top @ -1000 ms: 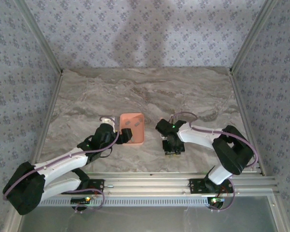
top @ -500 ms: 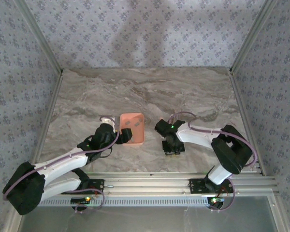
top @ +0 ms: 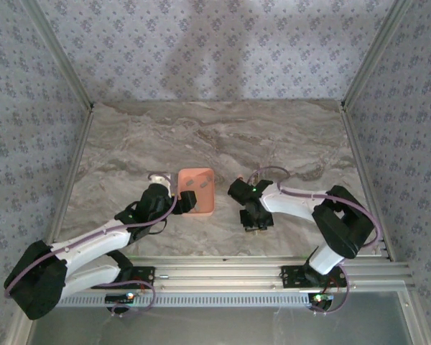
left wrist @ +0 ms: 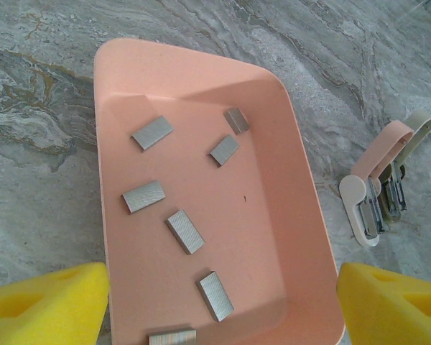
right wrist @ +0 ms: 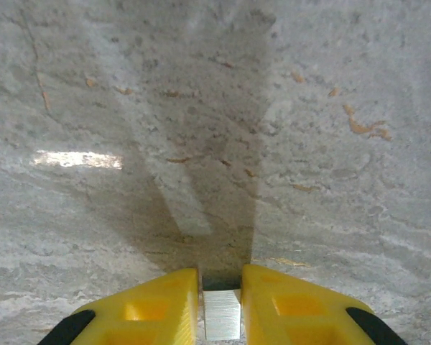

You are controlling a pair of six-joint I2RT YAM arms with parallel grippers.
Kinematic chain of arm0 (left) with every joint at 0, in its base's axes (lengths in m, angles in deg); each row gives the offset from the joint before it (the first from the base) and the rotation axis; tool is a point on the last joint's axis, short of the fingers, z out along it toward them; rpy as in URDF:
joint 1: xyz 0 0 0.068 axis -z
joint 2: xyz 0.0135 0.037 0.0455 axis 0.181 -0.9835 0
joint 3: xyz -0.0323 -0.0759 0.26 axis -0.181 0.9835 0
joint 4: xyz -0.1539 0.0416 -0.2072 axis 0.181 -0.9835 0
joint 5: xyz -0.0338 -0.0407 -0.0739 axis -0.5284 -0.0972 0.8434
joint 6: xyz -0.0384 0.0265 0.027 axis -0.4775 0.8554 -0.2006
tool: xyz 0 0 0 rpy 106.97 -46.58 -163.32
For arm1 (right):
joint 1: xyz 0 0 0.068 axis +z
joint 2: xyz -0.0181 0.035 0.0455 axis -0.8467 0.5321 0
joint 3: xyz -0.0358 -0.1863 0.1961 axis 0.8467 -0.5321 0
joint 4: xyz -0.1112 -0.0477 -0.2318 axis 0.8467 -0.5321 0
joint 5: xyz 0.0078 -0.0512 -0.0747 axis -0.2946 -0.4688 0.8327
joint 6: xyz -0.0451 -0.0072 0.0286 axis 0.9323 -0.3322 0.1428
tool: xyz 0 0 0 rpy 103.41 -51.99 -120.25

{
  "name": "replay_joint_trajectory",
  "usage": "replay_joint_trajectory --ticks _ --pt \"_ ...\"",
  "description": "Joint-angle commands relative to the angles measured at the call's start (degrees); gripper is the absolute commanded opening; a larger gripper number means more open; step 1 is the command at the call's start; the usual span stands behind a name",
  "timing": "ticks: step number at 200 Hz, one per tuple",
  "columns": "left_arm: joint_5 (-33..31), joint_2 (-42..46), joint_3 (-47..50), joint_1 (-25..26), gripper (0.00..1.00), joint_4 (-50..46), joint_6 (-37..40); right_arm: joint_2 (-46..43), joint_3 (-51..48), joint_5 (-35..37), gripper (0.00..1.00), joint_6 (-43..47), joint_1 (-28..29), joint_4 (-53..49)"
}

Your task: Load the staples into the stapler

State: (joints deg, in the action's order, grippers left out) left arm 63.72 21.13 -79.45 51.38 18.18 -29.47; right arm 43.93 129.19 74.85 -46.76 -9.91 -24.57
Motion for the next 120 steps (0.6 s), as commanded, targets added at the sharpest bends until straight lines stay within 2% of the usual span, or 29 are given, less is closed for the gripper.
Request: replay_joint_trajectory --ticks 1,75,120 --pt "-0.87 0.93 -0.48 0.29 0.83 1.05 0.88 2.73 -0.55 -2.16 0.22 -1.57 0.67 2.0" --pt "-1.08 1.32 -0.36 0.32 0.83 0.72 1.07 4.08 -1.45 -1.68 0.16 -2.77 0.57 3.91" --pt "-1.19 1.72 -0.28 0.36 0.83 0.54 0.88 -0.57 -1.8 2.0 0.15 -2.68 0.71 3.86"
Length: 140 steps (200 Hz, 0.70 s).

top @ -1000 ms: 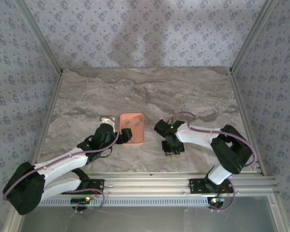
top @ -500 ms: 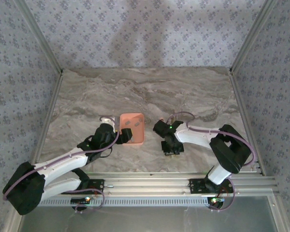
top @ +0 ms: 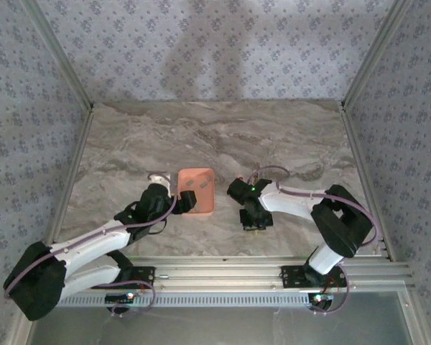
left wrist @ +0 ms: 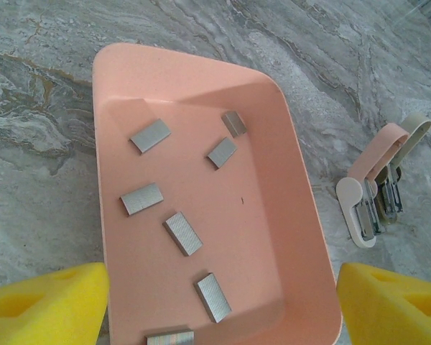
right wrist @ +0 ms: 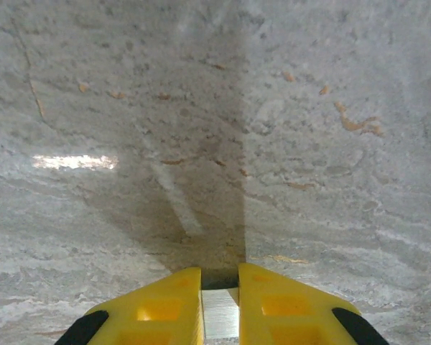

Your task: Load the staples into the stapler

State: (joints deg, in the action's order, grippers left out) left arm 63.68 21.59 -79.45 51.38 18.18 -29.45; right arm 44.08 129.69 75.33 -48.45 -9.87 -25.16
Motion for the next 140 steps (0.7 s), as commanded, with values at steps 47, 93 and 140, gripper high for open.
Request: replay_joint_trajectory --ticks 47,93,140 --pt "-1.06 2.43 0.82 0.32 0.83 2.81 1.7 -8.47 -4.82 4.05 0.15 -2.14 0.42 6.63" --pt "-0.08 2.56 -0.44 0.37 0.83 2.71 4.22 -12.12 -7.16 4.68 0.15 -2.33 -0.44 11.7" --pt "0.84 2.07 -0.47 0.39 0.83 4.96 5.13 -14.59 -9.0 6.5 0.14 -1.44 -1.55 15.36"
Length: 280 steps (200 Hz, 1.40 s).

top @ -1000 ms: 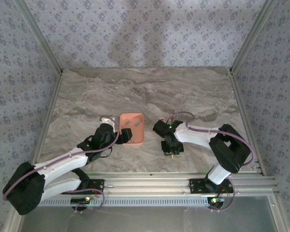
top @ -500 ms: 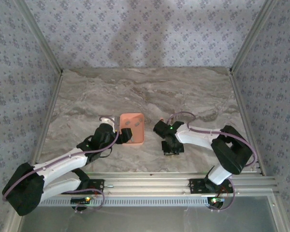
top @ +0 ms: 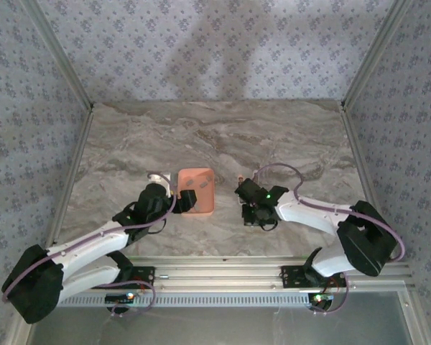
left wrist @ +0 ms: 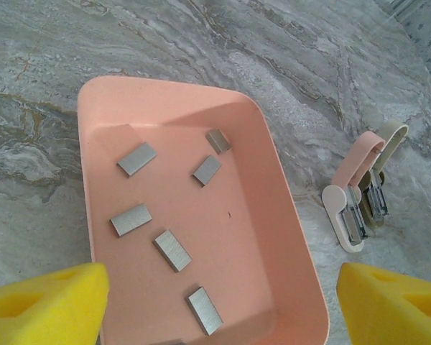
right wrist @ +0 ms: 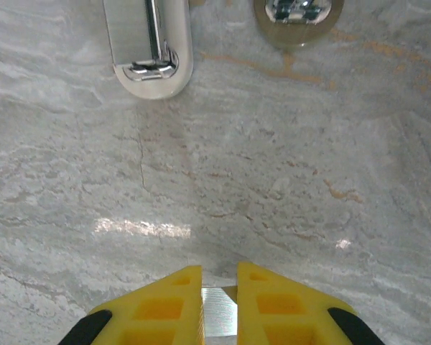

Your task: Load the staples into the stapler

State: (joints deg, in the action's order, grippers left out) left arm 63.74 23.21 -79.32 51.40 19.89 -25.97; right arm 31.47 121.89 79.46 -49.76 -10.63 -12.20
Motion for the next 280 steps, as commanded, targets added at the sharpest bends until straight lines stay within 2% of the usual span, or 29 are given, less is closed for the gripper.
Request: replay_joint_trajectory --ticks 1,102,173,253,280 --pt "0.84 0.4 -0.59 0.35 0.83 3.24 1.67 -1.99 -1.24 2.41 0.14 -0.12 -0.8 2.48" --pt "4.59 -3.7 -2.17 0.34 0.84 9.22 5.98 -4.12 -4.21 6.84 0.14 4.42 -5.2 11.89" --pt "4.6 -8.97 -3.24 0.34 0.84 13.15 7.64 -4.18 -5.45 9.76 0.13 8.69 -8.15 18.04" --pt "3.02 -11.84 -3.48 0.34 0.84 16.0 9.45 -5.61 -7.27 10.88 0.14 18.29 -9.26 28.21" --pt "2.52 -12.09 -3.66 0.2 0.84 15.97 9.94 -5.53 -7.3 11.59 0.14 17.97 -9.43 27.44"
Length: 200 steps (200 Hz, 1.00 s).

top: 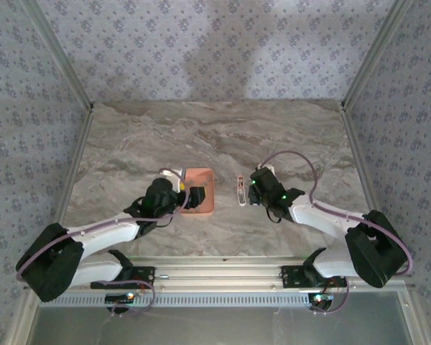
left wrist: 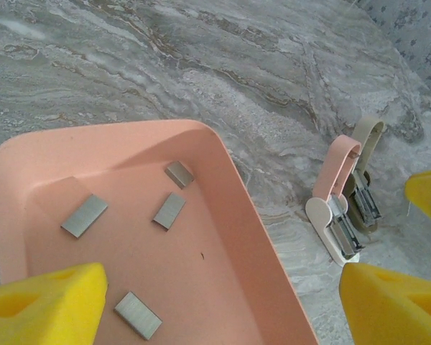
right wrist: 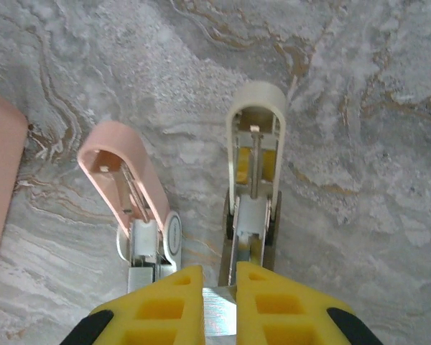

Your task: Load the staples into the stapler

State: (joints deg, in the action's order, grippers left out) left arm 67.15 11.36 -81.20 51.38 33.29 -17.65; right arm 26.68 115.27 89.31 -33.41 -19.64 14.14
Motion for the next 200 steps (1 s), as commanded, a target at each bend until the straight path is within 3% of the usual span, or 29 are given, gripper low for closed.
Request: replay_joint_trajectory --ticks 1,200 --pt "-0.95 -0.22 -1.78 0.2 0.84 2.57 1.61 -0.69 -0.7 1.73 0.14 1.58 -0.47 1.06" --pt "-1.34 -1.78 -2.0 -0.74 0.85 3.11 1.7 9.15 0.28 0.64 0.13 0.65 -3.24 5.9"
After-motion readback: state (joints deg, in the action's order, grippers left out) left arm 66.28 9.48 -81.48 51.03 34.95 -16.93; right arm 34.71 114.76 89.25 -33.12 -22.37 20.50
